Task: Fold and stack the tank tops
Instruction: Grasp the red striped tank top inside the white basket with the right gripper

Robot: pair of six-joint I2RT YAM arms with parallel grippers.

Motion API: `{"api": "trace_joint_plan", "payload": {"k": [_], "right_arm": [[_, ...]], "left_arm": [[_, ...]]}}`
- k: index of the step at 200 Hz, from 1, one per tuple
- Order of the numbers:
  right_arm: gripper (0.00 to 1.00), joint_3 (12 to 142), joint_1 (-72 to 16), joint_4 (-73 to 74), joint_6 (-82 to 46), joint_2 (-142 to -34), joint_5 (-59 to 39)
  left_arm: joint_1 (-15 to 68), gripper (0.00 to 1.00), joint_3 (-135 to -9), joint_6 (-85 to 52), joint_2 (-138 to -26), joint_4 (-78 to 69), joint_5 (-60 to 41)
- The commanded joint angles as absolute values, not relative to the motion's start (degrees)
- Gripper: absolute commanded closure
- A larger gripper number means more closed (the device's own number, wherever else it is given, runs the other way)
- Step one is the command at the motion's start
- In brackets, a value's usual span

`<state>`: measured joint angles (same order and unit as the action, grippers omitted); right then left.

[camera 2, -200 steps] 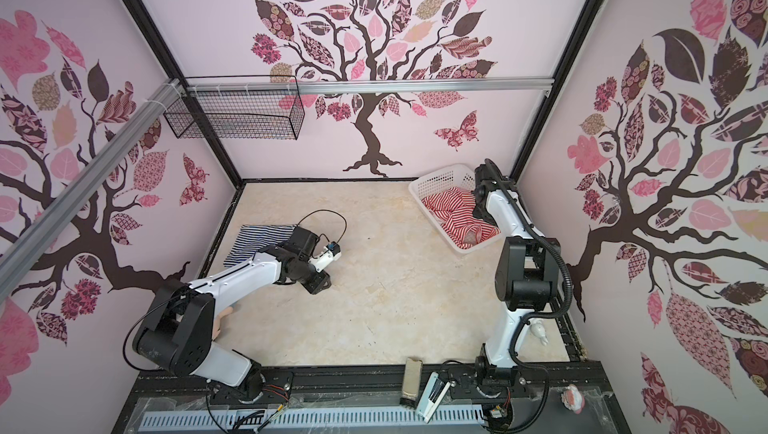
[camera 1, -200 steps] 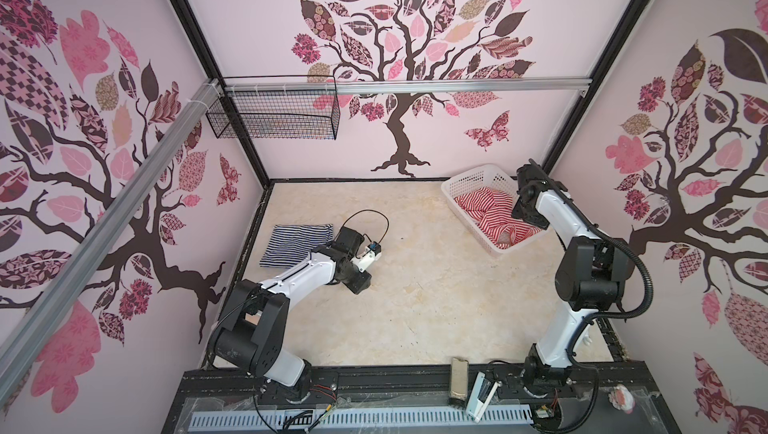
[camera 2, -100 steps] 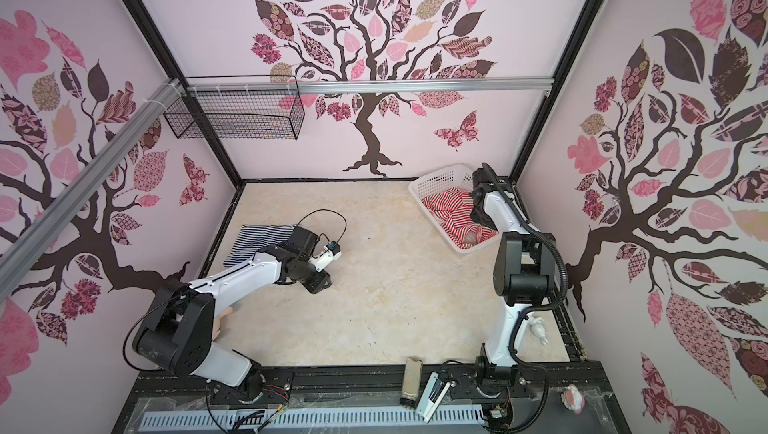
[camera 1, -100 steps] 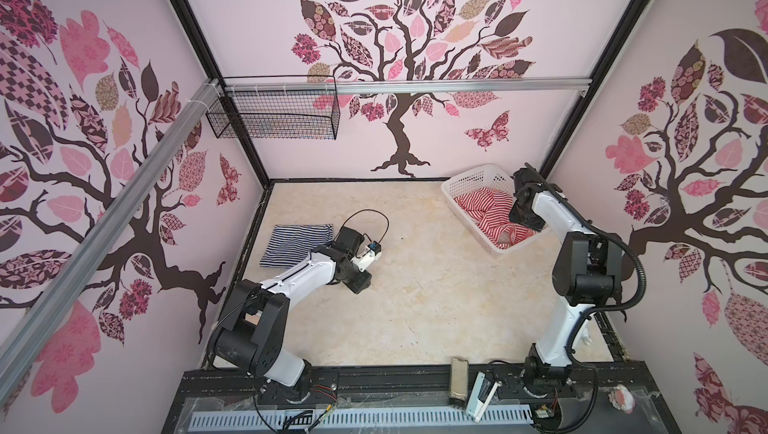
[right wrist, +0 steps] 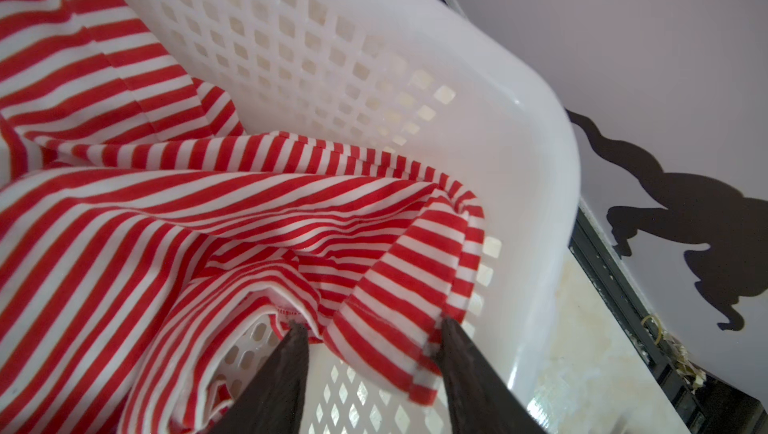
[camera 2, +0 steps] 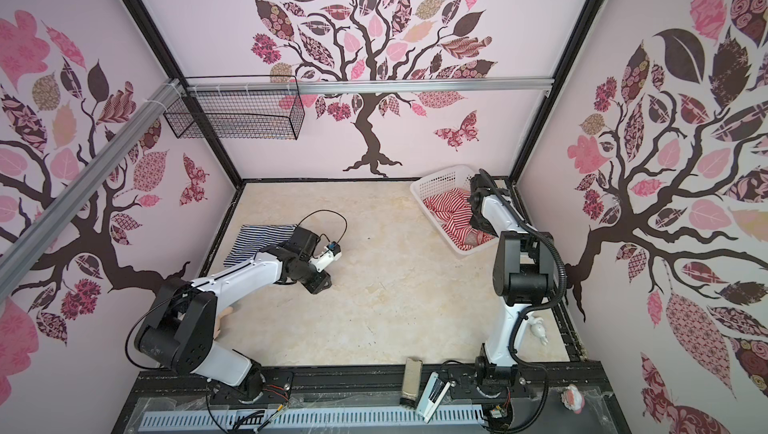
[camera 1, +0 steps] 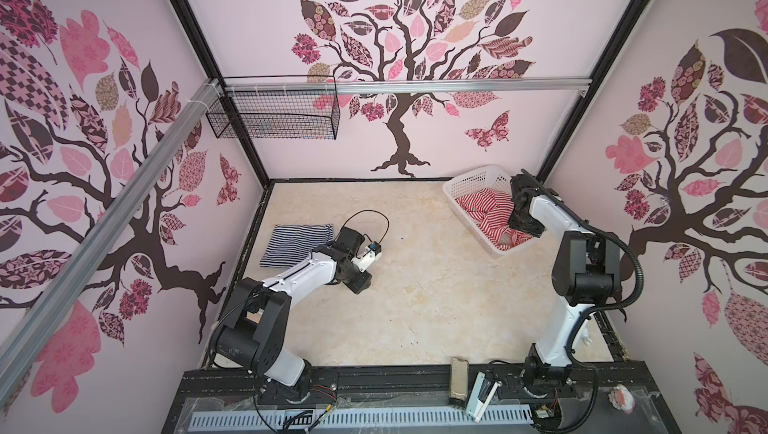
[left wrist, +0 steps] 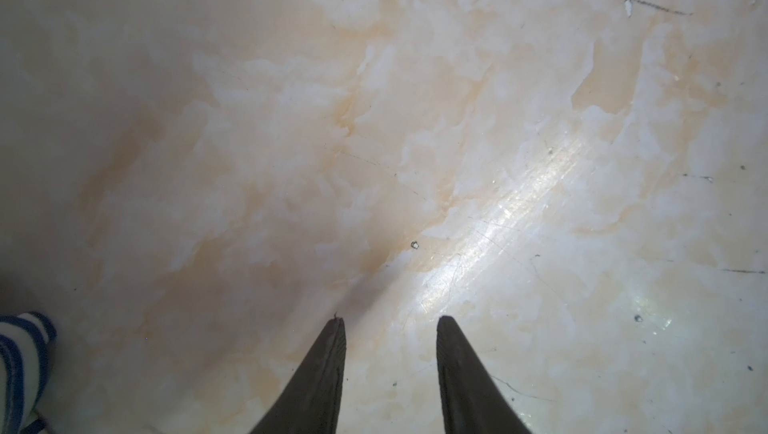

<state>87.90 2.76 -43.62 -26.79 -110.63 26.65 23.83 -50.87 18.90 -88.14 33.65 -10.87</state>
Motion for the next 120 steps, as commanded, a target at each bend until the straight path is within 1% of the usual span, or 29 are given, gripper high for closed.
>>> {"api": "trace_joint_plan", "payload": {"k": [1,22,56,67,97,120], "right_arm": [[0.46,88.19,2.81,-44.72,-26.94,-109.84,28.48],[0.51,88.56,2.81,-44.7,-26.96,-110.54,28.39],[0.65,90.23,2.81,-44.85,-26.81,-112.56,27.84],[0.73,91.14,2.81,-45.33,-26.81,-113.52,27.78],[1.0,91.86,2.81,-45.41,-26.87,-114.28,27.29],[1.0,92.69,2.81,-45.79,-27.11,-113.79,26.48]], "left_arm": [[23.73,0.6,-50.14,18.14,-88.96,33.22,-11.96],[23.73,0.6,-50.1,18.15,-88.86,33.22,-11.79],[23.73,0.6,-50.06,18.19,-88.95,33.13,-11.6],[23.73,0.59,-50.17,18.12,-88.95,33.13,-11.52],[23.73,0.59,-50.15,18.06,-88.86,33.13,-11.34],[23.73,0.59,-50.15,18.07,-89.2,33.05,-11.25]]}}
